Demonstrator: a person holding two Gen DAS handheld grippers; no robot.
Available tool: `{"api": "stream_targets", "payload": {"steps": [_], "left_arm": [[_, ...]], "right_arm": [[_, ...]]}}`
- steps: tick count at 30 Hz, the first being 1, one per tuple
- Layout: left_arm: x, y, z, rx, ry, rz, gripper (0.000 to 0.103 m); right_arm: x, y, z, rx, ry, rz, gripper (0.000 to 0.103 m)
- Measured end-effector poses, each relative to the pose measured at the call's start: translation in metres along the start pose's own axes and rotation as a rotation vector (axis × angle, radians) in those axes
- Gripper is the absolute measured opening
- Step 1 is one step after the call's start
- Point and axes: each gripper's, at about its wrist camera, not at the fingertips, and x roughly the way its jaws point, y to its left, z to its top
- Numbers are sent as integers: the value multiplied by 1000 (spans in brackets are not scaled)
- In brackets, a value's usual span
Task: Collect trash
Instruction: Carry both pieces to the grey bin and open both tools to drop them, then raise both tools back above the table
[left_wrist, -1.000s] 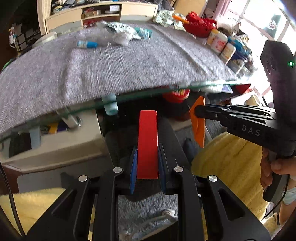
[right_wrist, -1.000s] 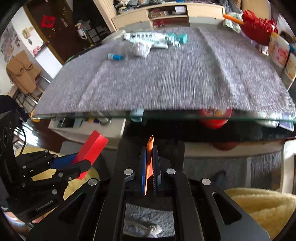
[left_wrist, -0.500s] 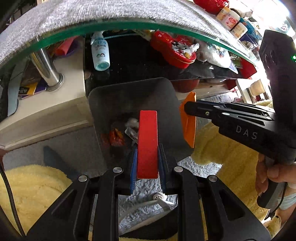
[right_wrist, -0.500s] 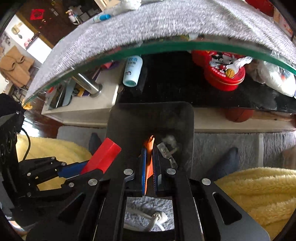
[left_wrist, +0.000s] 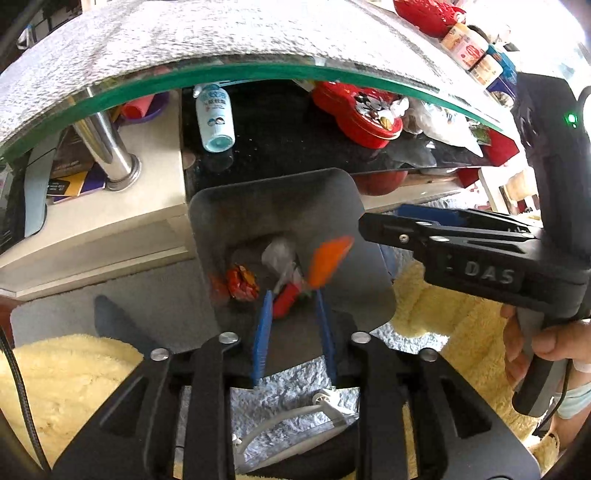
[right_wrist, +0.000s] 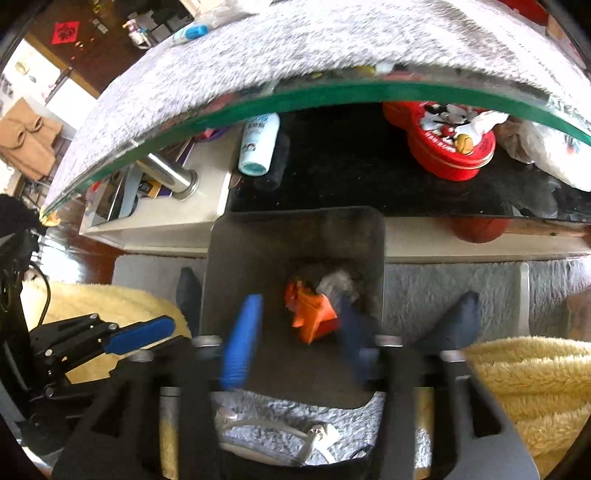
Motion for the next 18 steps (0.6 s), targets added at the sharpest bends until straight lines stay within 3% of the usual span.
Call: {"api": "stream_targets", "payload": {"steps": [4, 8, 12, 18], "left_arm": [[-10, 4, 2, 0, -18, 5, 44], [-23, 6, 7, 13, -44, 12, 67], [-37, 3, 13, 34, -69, -3, 90], [-50, -5, 21, 69, -93, 1, 95]], "right_arm": [[-8, -3, 4, 22, -28, -20, 64], [-31, 2, 7, 26, -112, -88, 90], [-46, 5, 13, 19, -166, -122, 96], [-71, 4, 30, 44, -232, -142, 97]]}}
